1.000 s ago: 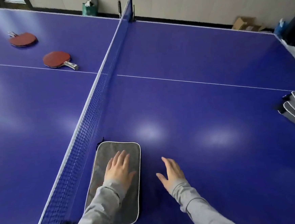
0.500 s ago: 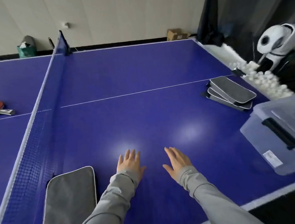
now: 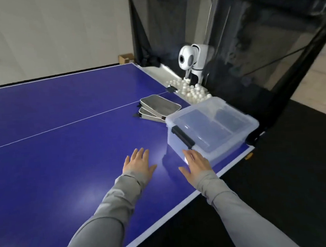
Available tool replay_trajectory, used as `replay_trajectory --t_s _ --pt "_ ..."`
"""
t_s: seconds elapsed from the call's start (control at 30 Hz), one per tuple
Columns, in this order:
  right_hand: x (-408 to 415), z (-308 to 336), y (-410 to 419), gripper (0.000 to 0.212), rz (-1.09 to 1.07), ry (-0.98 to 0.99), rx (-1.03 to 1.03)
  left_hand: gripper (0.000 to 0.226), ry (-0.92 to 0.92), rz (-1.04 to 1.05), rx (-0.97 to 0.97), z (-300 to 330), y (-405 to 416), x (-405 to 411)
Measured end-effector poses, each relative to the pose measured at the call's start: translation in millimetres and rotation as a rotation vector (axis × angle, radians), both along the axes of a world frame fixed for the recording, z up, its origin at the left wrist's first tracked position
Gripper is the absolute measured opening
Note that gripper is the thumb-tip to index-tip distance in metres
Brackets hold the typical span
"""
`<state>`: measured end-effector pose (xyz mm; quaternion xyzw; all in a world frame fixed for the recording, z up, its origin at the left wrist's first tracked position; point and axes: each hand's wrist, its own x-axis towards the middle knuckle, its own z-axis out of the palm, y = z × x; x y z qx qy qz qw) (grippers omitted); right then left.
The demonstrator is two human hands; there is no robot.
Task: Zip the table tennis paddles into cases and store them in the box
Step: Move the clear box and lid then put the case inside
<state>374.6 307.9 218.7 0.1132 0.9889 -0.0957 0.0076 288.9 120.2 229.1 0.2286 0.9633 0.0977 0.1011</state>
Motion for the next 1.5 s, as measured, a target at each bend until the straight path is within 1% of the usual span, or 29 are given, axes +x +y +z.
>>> replay_trajectory --t_s 0.13,0.23,0.37,0.5,0.7,0.83,0.93,1.03,1.13,1.2,1.23,1.3,1.37,1.43,1.5 --pt "22 13 74 0.061 -0.086 0.036 -0.011 0.066 0.029 -0.034 0.053 14 74 5" --pt "24 17 118 0.062 -0.131 0.056 -0.040 0.066 0.054 -0.053 0.087 17 119 0" --pt "6 13 170 0.062 -0.162 0.038 -0.045 0.068 0.069 -0.050 0.114 8 167 -21" --pt "-30 8 221 0.063 -0.143 0.030 -0.033 0.068 0.079 -0.020 0.091 -5 209 -61" --pt "-86 8 288 0.063 -0.143 -0.004 -0.035 0.066 0.063 0.054 0.081 -18 256 -108" --pt "-114 8 319 0.063 -0.155 0.007 -0.065 0.069 0.075 0.077 0.054 -26 272 -117" --pt "-136 2 343 0.062 -0.120 0.020 -0.070 0.070 0.068 0.144 0.035 -37 277 -120" --pt "-157 -6 369 0.062 -0.074 0.026 -0.071 0.072 0.079 0.268 0.060 -48 276 -118" --pt "-178 -13 398 0.063 -0.014 0.008 -0.090 0.076 0.114 0.439 0.118 -56 270 -109" --pt "-189 -17 418 0.064 -0.010 0.024 -0.147 0.082 0.105 0.571 0.171 -60 268 -100" --pt "-193 -20 427 0.066 -0.021 0.036 -0.187 0.085 0.094 0.639 0.227 -61 268 -95" --pt "-200 -27 444 0.070 -0.042 0.036 -0.307 0.090 0.061 0.773 0.413 -62 269 -86" --pt "-205 -34 455 0.077 -0.089 -0.015 -0.472 0.095 -0.038 0.897 0.610 -64 267 -77" --pt "-208 -42 461 0.080 -0.153 -0.055 -0.597 0.101 -0.186 1.025 0.732 -64 265 -69" --pt "-210 -51 465 0.071 -0.178 -0.052 -0.680 0.105 -0.299 1.112 0.852 -65 264 -64"
